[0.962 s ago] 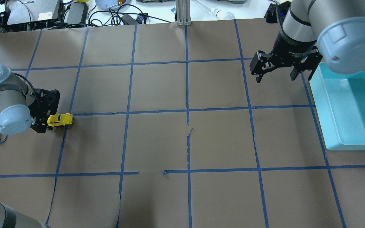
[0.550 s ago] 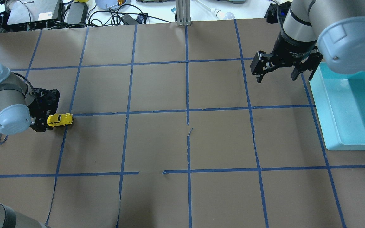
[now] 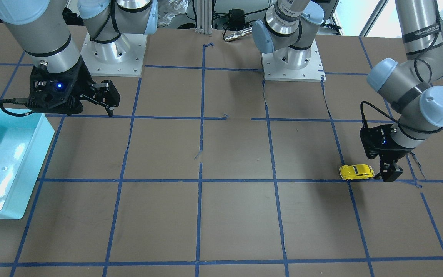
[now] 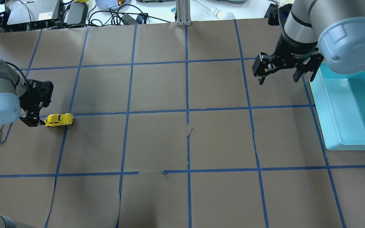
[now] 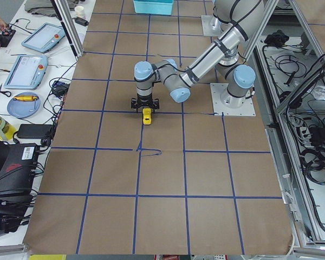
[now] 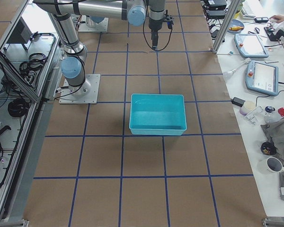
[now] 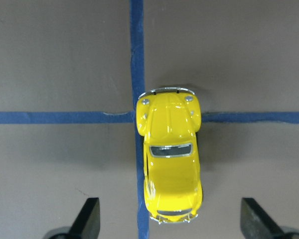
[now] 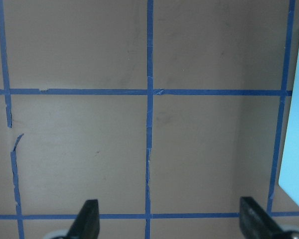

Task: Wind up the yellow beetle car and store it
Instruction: 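Open the left gripper and lift it off the car, then raise the left arm away as the released car rolls forward, then move the right gripper over the yellow car, then lower the right gripper and grasp the yellow car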

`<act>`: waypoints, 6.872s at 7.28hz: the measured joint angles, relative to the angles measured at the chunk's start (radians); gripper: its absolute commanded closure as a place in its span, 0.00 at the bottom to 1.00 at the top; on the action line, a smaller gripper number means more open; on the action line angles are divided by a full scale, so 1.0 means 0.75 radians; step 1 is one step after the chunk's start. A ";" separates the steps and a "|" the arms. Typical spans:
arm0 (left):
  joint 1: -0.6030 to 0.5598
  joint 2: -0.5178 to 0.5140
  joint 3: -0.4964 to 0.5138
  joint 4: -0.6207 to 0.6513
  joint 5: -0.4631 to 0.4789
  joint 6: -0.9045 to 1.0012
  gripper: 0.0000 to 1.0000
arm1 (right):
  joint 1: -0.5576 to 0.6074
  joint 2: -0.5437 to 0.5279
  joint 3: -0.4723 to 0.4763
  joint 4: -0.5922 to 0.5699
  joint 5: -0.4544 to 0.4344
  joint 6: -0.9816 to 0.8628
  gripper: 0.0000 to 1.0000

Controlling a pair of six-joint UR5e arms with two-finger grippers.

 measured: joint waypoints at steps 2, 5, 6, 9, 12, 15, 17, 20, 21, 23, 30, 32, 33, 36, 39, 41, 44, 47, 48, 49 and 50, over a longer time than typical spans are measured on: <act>-0.023 0.040 0.127 -0.239 -0.003 -0.082 0.00 | 0.000 -0.001 0.000 -0.001 0.000 0.001 0.00; -0.026 0.028 0.152 -0.286 0.001 -0.116 0.00 | 0.001 -0.002 0.000 0.000 0.000 0.002 0.00; -0.022 0.005 0.150 -0.275 0.032 -0.118 0.00 | 0.002 -0.002 0.000 0.000 -0.001 0.002 0.00; -0.017 -0.077 0.148 -0.257 0.147 -0.124 0.00 | 0.002 -0.002 0.000 0.001 0.000 0.001 0.00; 0.002 -0.155 0.141 -0.256 0.180 -0.127 0.00 | 0.002 -0.002 0.000 0.001 0.000 0.001 0.00; 0.027 -0.184 0.106 -0.267 0.183 -0.130 0.00 | 0.002 -0.002 0.000 0.001 -0.001 0.002 0.00; 0.032 -0.175 0.084 -0.271 0.169 -0.137 0.00 | 0.002 -0.002 0.000 0.001 -0.001 0.002 0.00; 0.029 -0.153 0.106 -0.274 0.152 -0.156 0.00 | 0.002 -0.002 0.000 0.001 -0.002 0.002 0.00; 0.018 -0.129 0.112 -0.279 0.131 -0.192 0.00 | 0.002 -0.002 0.000 0.001 -0.002 0.002 0.00; -0.043 -0.030 0.157 -0.366 0.043 -0.402 0.00 | 0.002 -0.002 0.000 -0.003 -0.001 0.002 0.00; -0.616 0.239 0.398 -0.659 -0.136 -2.027 0.00 | 0.003 0.006 -0.001 -0.045 0.019 -0.057 0.00; -0.703 0.312 0.396 -0.663 -0.139 -2.340 0.00 | 0.015 0.056 0.000 -0.133 0.024 -0.311 0.00; -0.715 0.340 0.391 -0.665 -0.141 -2.414 0.00 | 0.029 0.096 0.000 -0.178 0.025 -0.444 0.00; -0.721 0.388 0.384 -0.698 -0.143 -2.494 0.00 | 0.153 0.248 0.014 -0.318 0.026 -0.767 0.00; -0.710 0.402 0.393 -0.738 -0.132 -2.508 0.00 | 0.227 0.341 0.176 -0.591 0.040 -1.076 0.00; -0.695 0.430 0.394 -0.780 -0.122 -2.507 0.00 | 0.273 0.423 0.229 -0.775 0.097 -1.252 0.00; -0.661 0.441 0.386 -0.792 -0.127 -2.492 0.00 | 0.319 0.513 0.232 -0.926 0.120 -1.502 0.00; -0.653 0.441 0.383 -0.786 -0.134 -2.484 0.00 | 0.339 0.595 0.192 -0.978 0.154 -1.536 0.00; -0.653 0.441 0.383 -0.783 -0.136 -2.484 0.00 | 0.340 0.613 0.177 -0.985 0.159 -1.538 0.00; -0.652 0.441 0.383 -0.782 -0.139 -2.484 0.00 | 0.341 0.627 0.166 -0.992 0.162 -1.539 0.00; -0.652 0.441 0.383 -0.782 -0.140 -2.484 0.00 | 0.341 0.641 0.161 -1.000 0.163 -1.540 0.31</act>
